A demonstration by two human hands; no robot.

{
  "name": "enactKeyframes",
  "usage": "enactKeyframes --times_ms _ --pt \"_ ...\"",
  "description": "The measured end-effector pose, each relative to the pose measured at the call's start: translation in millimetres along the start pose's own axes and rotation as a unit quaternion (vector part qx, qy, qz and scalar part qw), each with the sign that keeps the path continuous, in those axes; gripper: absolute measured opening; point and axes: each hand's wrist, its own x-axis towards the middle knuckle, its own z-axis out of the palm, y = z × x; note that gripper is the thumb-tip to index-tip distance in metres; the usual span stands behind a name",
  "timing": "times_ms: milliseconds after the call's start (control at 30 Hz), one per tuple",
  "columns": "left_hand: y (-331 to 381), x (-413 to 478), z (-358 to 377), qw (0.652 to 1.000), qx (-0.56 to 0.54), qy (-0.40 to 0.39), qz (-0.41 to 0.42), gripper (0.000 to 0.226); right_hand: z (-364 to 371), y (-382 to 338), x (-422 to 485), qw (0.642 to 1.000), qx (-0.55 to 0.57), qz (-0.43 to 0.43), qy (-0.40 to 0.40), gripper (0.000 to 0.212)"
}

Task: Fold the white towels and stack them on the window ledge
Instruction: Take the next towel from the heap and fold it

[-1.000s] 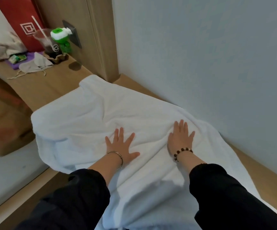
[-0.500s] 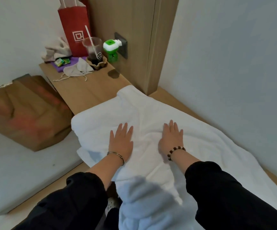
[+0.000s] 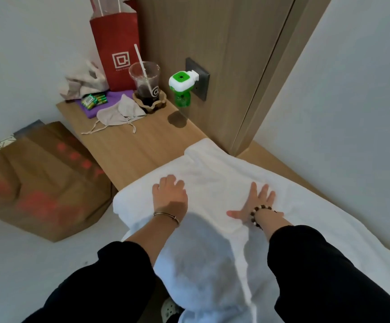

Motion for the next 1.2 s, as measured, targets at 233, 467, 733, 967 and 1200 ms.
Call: enactKeyframes --times_ms 233,467,733,967,1200 --pt "-1 83 -15 0.951 -0.194 -0.134 -0.201 0.05 -12 -3 14 0.999 -0.014 0.015 -0.044 0.144" --pt "14 96 -34 0.961 -0.229 -0.016 -0.155 0.019 -17 -4 18 0.998 -0.004 0.014 -0.055 0.143" --pt "14 6 14 0.963 -0.179 -0.033 0.199 0.038 -19 -6 15 0.999 -0.002 0.01 -0.044 0.138" --pt "17 43 -4 0.956 -0.273 0.051 -0.09 0.054 -20 -6 13 0.999 0.0 0.008 -0.039 0.139" --pt "8 77 1 0.949 -0.244 -0.087 -0.178 0.074 -18 -6 17 0.999 -0.001 0.005 -0.036 0.138"
